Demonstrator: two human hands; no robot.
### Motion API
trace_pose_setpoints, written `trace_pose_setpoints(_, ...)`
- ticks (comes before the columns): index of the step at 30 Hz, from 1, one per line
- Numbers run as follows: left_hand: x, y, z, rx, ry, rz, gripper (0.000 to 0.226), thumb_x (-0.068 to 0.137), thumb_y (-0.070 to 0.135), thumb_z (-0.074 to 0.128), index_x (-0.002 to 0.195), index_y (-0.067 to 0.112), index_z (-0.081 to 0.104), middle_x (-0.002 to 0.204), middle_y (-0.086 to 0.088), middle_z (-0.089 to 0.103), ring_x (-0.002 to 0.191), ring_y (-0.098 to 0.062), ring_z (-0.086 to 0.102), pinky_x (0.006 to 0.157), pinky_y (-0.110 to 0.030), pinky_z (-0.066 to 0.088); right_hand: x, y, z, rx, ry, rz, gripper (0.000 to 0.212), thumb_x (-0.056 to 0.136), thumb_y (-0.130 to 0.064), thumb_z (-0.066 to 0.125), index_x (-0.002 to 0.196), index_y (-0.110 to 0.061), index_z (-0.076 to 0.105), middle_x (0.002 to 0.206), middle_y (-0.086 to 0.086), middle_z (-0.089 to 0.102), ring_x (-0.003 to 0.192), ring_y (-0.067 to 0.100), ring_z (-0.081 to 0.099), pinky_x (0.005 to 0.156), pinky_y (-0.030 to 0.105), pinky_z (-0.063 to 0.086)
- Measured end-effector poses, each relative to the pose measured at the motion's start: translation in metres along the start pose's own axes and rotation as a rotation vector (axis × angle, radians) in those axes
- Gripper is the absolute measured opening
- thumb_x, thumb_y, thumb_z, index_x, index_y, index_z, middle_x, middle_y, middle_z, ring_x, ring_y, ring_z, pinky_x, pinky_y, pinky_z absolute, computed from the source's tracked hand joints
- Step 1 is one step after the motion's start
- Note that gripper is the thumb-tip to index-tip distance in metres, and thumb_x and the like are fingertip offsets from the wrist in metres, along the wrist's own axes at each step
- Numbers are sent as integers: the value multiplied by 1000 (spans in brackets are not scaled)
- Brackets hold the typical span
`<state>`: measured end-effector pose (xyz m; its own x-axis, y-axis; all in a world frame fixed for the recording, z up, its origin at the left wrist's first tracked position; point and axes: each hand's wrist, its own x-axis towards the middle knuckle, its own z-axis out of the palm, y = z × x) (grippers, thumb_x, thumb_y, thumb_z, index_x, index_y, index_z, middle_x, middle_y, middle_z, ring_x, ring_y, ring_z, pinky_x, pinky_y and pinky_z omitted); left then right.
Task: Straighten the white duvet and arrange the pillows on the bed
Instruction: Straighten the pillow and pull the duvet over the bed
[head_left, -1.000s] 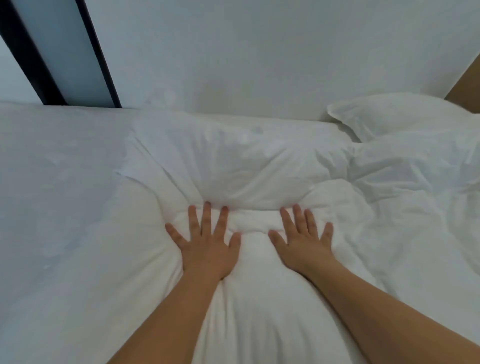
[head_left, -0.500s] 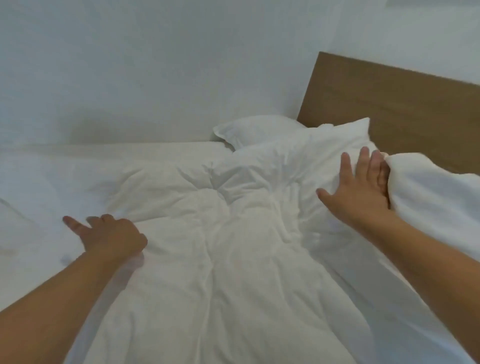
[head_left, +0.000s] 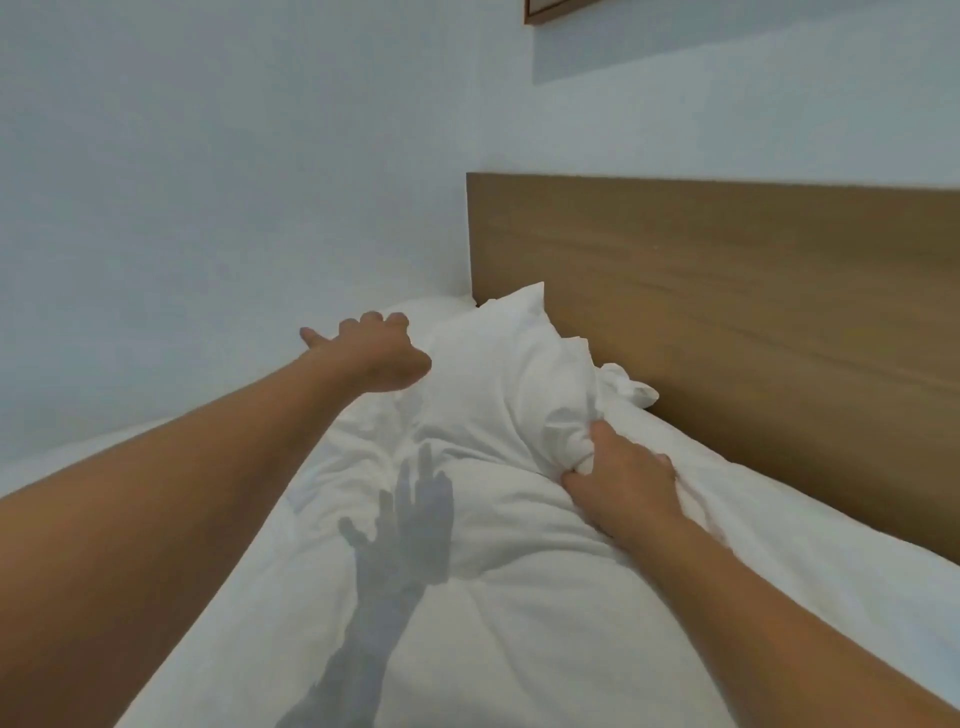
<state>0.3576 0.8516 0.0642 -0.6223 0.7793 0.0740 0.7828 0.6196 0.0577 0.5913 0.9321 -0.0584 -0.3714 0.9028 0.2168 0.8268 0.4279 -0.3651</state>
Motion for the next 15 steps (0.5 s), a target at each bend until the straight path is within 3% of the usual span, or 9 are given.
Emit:
trace_pose_setpoints(2,25,28,6,-106,20,67,75,84,29,48,151,40,14,160,0,15,145,-31,16,110,-68,12,-20,18,23,35,205,-160,15,77,-30,52,91,-25,49,90,-3,61,87,26,58,79,39,39)
trace_pose_setpoints(4,48,59,20,-87,64,246,88,83,24,56,146,55,3,161,8,-4,148,-30,-1,109,-71,12,-31,31,43,107,300,-280,25,70,-27,45,92,-23,55,92,-4,60,86,23,58,83,39,43)
trace_pose_setpoints(7,74,105,50,279,185,689,98,85,15,55,144,57,-10,158,9,-23,146,-27,-21,104,-76,9,-30,43,67,190,320,-343,33,69,-28,42,100,-24,50,104,-5,58,99,19,54,96,38,39)
trace_pose_setpoints(9,88,129,72,546,215,876,88,91,23,50,144,55,-12,159,6,-23,146,-29,-22,105,-76,8,-29,48,82,280,329,-296,31,71,-27,45,102,-23,49,105,-2,57,100,21,54,96,44,41)
trace_pose_setpoints(12,100,144,103,781,158,994,60,92,31,48,143,52,23,161,7,-4,148,-26,-16,108,-72,3,-31,53,110,340,374,-236,42,70,-29,57,110,-19,48,108,3,59,101,29,57,92,50,46)
trace_pose_setpoints(15,95,132,123,702,221,1041,43,89,33,50,131,40,48,148,12,31,147,-19,7,111,-68,1,-31,54,129,355,451,-197,50,70,-36,57,115,-16,45,110,10,61,102,33,58,93,51,45)
